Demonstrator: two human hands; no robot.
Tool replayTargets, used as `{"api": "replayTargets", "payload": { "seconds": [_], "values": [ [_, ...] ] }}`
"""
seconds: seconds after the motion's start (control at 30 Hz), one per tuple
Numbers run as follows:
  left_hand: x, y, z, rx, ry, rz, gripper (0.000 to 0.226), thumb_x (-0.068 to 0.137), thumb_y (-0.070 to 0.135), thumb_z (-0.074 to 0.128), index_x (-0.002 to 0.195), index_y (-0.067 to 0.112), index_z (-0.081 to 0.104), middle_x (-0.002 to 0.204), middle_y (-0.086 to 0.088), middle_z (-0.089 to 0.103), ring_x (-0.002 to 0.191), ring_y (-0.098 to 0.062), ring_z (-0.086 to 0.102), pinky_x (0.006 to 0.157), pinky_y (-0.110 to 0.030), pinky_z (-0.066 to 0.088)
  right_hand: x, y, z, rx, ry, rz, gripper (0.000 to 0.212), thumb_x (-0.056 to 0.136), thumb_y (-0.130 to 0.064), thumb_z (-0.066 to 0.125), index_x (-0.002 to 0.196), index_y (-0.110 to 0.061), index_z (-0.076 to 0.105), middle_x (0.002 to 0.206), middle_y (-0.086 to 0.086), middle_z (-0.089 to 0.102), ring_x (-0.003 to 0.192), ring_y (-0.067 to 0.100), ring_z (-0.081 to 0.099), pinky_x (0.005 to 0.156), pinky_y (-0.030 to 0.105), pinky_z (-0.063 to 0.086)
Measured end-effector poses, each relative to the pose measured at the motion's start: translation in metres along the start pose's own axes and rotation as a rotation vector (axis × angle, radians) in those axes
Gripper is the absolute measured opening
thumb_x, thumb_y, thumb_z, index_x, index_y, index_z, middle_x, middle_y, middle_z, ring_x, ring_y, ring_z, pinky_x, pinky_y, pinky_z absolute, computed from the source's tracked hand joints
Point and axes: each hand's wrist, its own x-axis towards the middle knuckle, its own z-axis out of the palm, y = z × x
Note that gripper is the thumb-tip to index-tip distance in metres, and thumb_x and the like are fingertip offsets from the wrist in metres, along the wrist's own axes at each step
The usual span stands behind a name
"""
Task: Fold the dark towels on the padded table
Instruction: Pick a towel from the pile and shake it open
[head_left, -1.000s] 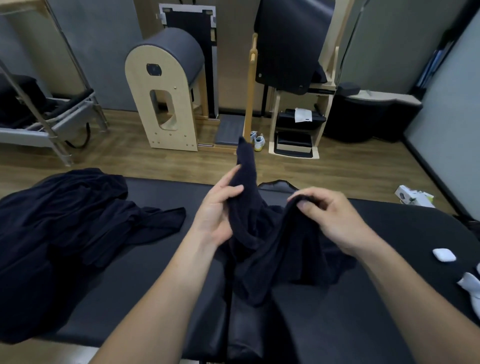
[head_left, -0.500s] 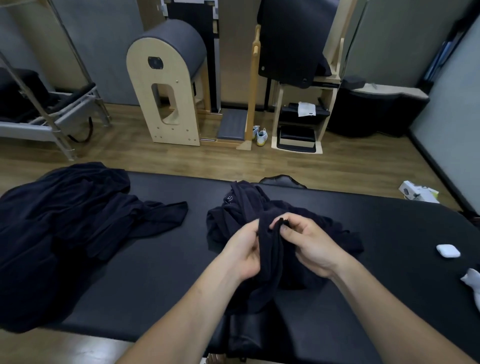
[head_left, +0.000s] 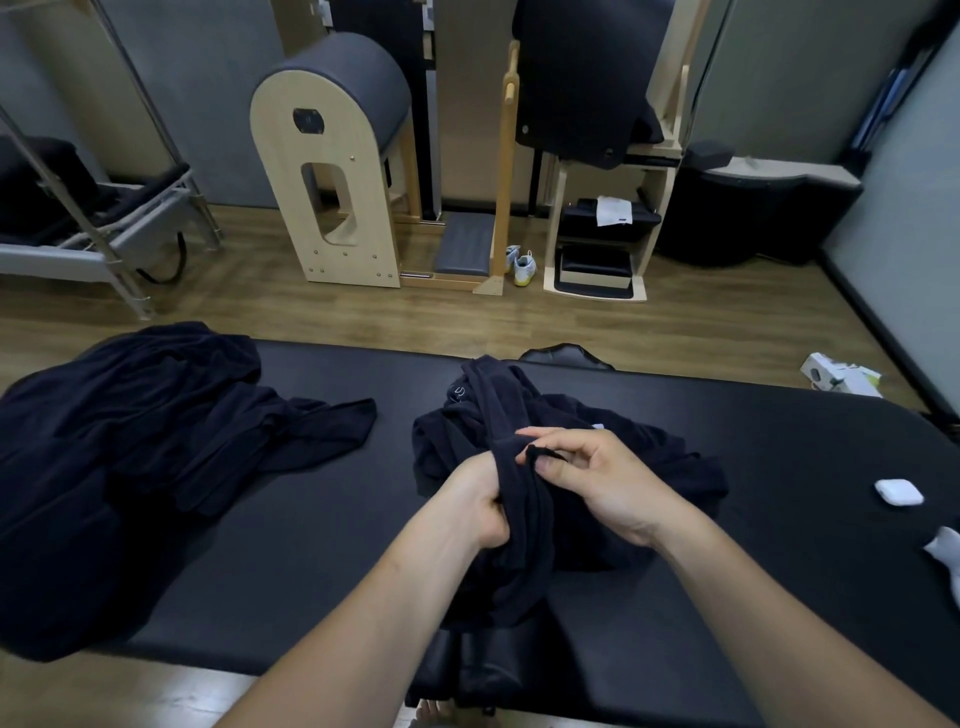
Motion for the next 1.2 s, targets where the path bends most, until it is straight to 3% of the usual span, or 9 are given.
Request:
{"api": "replayTargets", "payload": {
  "seconds": [0.2,0.4,0.57,0.63,0.7,0.77,0.97,1.1,1.2],
  "values": [
    [-0.001,0.002,-0.002,0.002,-0.074,-0.044,0.028,0.09,0.022,0.064,0.068,0.006,0.074,0.069,-0.01,0.07,0.059,-0.02,0.069,0.06,-0.029,0.057,0.0,0.0,0.001,-0.003,0.02,-0.042,0.026,0.086,0.009,0.064,0.091,-0.014,0.077,0.117,-0.001,0.066,0.119,-0.002,0.056,0.092,0.013,0.046],
    [0.004,-0.016,-0.004,-0.373,-0.095,-0.034,0.025,0.091,0.025,0.059,0.098,0.005,0.072,0.086,-0.014,0.072,0.074,-0.026,0.07,0.066,-0.032,0.059,-0.001,0.001,0.005,0.227,0.043,-0.044,0.032,0.083,0.015,0.06,0.081,-0.011,0.078,0.103,0.001,0.071,0.104,0.0,0.066,0.085,0.014,0.049],
    [0.011,-0.016,-0.008,-0.205,-0.069,-0.106,0.024,0.086,0.03,0.072,0.091,0.007,0.074,0.084,-0.012,0.071,0.073,-0.024,0.069,0.062,-0.031,0.059,-0.001,0.009,0.005,0.265,0.009,-0.022,0.01,0.074,-0.007,0.078,0.081,-0.013,0.08,0.094,0.001,0.071,0.102,0.01,0.066,0.089,0.021,0.052],
    [0.014,-0.012,-0.012,-0.137,-0.03,-0.119,0.021,0.084,0.026,0.074,0.088,0.005,0.074,0.083,-0.013,0.072,0.071,-0.024,0.069,0.063,-0.033,0.06,0.0,0.008,0.001,0.253,-0.021,-0.027,0.026,0.065,-0.019,0.087,0.086,-0.007,0.079,0.103,0.008,0.065,0.104,0.013,0.066,0.093,0.024,0.052],
    [0.015,-0.008,-0.017,-0.103,0.038,-0.102,0.015,0.084,0.018,0.073,0.087,0.003,0.073,0.085,-0.012,0.069,0.071,-0.023,0.066,0.067,-0.034,0.059,-0.002,0.001,-0.006,0.241,0.024,-0.037,0.012,0.075,0.003,0.074,0.085,-0.003,0.076,0.105,0.013,0.062,0.091,0.001,0.069,0.081,0.017,0.053],
    [0.012,0.0,-0.024,-0.059,0.096,0.006,0.01,0.085,0.009,0.07,0.09,0.0,0.072,0.083,-0.011,0.061,0.063,-0.016,0.055,0.063,-0.028,0.055,-0.004,-0.01,-0.015,0.222,0.05,-0.056,0.015,0.072,0.005,0.074,0.081,-0.007,0.077,0.1,0.01,0.067,0.085,-0.001,0.069,0.075,0.014,0.052],
    [-0.016,0.028,-0.041,0.143,0.271,0.393,0.01,0.086,0.004,0.071,0.096,0.006,0.07,0.069,-0.001,0.061,0.043,-0.006,0.043,0.045,-0.02,0.046,-0.004,-0.019,-0.04,0.066,0.027,-0.11,0.055,0.044,-0.054,0.093,0.083,-0.018,0.08,0.093,0.006,0.075,0.09,0.016,0.069,0.084,0.024,0.054],
    [-0.027,0.03,-0.036,0.275,0.345,0.667,0.013,0.093,0.014,0.063,0.085,0.013,0.074,0.079,0.002,0.072,0.067,-0.007,0.063,0.063,-0.019,0.05,-0.004,-0.032,-0.036,0.014,0.029,-0.131,0.01,0.073,-0.021,0.082,0.083,-0.02,0.079,0.09,0.003,0.074,0.088,0.014,0.068,0.084,0.026,0.053],
    [-0.033,0.026,-0.024,0.241,0.266,0.796,0.023,0.096,0.008,0.053,0.078,0.011,0.066,0.082,-0.007,0.068,0.078,-0.016,0.062,0.075,-0.028,0.049,-0.001,-0.043,-0.03,-0.063,0.006,-0.152,0.024,0.083,0.008,0.066,0.087,-0.014,0.076,0.094,0.004,0.074,0.094,0.015,0.069,0.087,0.025,0.053]
  ]
}}
